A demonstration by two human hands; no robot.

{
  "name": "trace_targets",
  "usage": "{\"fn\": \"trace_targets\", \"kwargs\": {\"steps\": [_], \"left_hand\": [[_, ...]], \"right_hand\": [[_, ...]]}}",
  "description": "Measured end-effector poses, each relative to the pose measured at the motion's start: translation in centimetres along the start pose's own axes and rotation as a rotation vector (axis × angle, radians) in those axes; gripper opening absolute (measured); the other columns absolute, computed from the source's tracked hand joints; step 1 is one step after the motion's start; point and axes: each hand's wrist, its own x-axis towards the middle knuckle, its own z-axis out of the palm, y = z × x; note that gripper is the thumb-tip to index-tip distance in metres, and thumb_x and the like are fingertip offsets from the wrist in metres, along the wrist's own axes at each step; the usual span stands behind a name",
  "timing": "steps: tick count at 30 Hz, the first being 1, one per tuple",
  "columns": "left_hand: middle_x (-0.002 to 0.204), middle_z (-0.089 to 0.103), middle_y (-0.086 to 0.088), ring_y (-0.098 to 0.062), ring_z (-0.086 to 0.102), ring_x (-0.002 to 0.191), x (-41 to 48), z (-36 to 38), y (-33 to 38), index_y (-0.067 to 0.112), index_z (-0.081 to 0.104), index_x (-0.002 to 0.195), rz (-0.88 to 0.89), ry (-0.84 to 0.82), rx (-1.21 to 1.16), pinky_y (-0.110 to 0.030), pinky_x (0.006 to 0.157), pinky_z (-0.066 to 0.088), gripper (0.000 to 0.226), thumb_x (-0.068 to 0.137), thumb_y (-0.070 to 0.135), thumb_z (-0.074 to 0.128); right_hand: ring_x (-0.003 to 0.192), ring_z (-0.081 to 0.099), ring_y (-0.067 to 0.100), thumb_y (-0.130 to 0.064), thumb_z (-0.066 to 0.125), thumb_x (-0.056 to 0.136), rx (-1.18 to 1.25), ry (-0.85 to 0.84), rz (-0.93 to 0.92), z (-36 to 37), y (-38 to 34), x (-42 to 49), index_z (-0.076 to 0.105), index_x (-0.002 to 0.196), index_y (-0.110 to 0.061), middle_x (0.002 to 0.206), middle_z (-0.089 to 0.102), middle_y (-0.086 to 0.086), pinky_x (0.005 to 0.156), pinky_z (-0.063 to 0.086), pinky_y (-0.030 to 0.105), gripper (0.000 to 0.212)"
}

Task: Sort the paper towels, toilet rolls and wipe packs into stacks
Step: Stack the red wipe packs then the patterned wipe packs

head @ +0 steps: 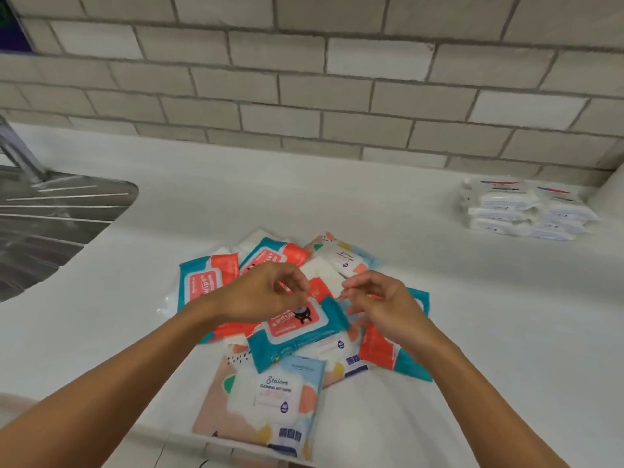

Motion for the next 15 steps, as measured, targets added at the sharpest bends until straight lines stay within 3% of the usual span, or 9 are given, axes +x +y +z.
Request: {"fn": "trace_targets", "kwargs": {"steps": [2,4,10,13,15], "left_hand": [[0.110,0.062,0.018,-0.008,0.065,0.097,-0.7,-0.2,-1.4,0.033,0.063,0.105,-0.038,0.029,-0.028,-0.021,0.070,0.059,0.019,0.088,0.025,0.069],[0.118,0.056,0.021,-0.005,0.061,0.103,-1.2,-0.2,-2.6,0.035,0.058,0.114,-0.082,0.051,-0.035,-0.018,0.068,0.058,0.030,0.088,0.025,0.070],[0.141,0.048,0.011,-0.010,0.052,0.123,-2.0,0.3,-4.7,0.033,0.039,0.140,-0.173,0.019,0.069,-0.023,0.085,0.054,0.064,0.085,0.033,0.072],[0.142,0.045,0.012,-0.010,0.051,0.125,-2.2,1.1,-4.8,0.034,0.036,0.142,-0.173,0.047,0.084,-0.021,0.086,0.051,0.067,0.085,0.035,0.071],[0.142,0.045,0.012,-0.010,0.051,0.125,-2.1,1.4,-4.8,0.035,0.039,0.140,-0.169,0.070,0.063,-0.016,0.078,0.050,0.063,0.086,0.034,0.071]], "right_hand": [[0.090,0.066,0.004,-0.028,0.062,0.093,-0.089,-0.009,0.001,1.5,0.4,-0.1,0.064,0.101,-0.034,0.109,0.063,-0.016,0.061,0.052,0.014,0.010],[0.093,0.063,0.005,-0.030,0.062,0.094,-0.129,-0.027,0.028,2.8,0.8,0.0,0.059,0.108,-0.032,0.113,0.058,-0.015,0.060,0.053,0.015,0.015],[0.085,0.058,0.002,-0.029,0.066,0.090,-0.136,0.016,0.076,4.7,0.5,0.5,0.053,0.114,-0.026,0.099,0.053,-0.016,0.059,0.050,0.015,0.028],[0.084,0.062,0.005,-0.029,0.070,0.088,-0.112,0.025,0.107,4.8,0.4,0.6,0.051,0.115,-0.024,0.096,0.058,-0.011,0.059,0.051,0.017,0.033],[0.085,0.064,0.006,-0.029,0.072,0.086,-0.113,0.028,0.123,5.1,0.5,0.7,0.051,0.115,-0.024,0.100,0.062,-0.006,0.061,0.053,0.019,0.036]]}}
